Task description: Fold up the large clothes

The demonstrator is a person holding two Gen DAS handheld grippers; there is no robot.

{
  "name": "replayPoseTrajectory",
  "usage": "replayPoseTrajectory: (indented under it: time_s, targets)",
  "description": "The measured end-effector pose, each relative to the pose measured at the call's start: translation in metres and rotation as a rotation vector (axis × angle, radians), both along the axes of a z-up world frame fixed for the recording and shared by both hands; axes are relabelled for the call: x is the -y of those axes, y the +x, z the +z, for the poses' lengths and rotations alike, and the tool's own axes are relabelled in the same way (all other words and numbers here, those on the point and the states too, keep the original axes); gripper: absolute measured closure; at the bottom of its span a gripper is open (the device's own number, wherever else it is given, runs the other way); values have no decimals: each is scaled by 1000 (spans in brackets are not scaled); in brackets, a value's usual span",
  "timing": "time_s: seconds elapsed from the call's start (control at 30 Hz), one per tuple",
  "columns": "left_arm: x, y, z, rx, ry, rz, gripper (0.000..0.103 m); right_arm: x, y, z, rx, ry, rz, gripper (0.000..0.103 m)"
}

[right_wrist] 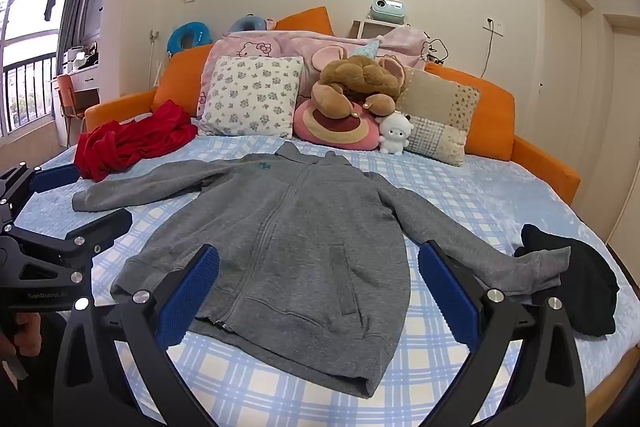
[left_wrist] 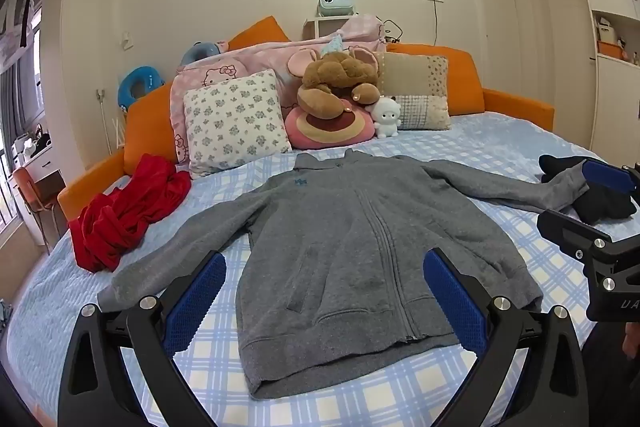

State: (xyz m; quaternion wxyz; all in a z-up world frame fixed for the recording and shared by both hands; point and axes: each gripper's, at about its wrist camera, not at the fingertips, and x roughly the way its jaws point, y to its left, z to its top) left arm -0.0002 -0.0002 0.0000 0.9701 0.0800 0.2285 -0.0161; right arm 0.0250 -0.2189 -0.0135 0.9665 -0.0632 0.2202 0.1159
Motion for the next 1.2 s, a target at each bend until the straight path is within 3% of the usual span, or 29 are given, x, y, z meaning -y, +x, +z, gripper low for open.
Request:
replayPoseTrajectory:
  time_s: [1.2]
  targets:
    - [-6,-3,-7,0,-35,34,3,0,1,3,3,-3,-3,5]
